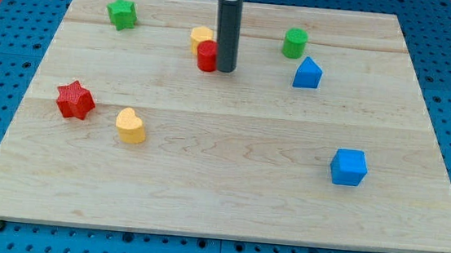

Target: Move red circle closer to green star

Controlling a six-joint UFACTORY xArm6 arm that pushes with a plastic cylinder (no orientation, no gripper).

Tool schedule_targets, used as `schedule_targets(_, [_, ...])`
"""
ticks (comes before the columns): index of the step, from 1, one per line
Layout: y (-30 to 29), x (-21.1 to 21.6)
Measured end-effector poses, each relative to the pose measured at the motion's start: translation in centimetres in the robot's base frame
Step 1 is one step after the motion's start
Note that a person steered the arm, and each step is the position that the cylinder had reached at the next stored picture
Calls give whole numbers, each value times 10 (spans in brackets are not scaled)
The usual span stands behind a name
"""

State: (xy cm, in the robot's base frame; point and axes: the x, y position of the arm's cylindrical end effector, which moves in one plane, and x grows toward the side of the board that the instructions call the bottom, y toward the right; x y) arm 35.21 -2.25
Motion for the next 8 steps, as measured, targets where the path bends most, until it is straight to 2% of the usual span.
schedule_targets(2, [3,-27])
schedule_targets(3, [-55,-27])
schedule_targets(4, [-78,-23])
schedule_targets(5, [-55,6])
schedule_targets(6, [-78,20])
schedule_targets(7, [-146,-2])
schedule_targets(8, [-170,-22])
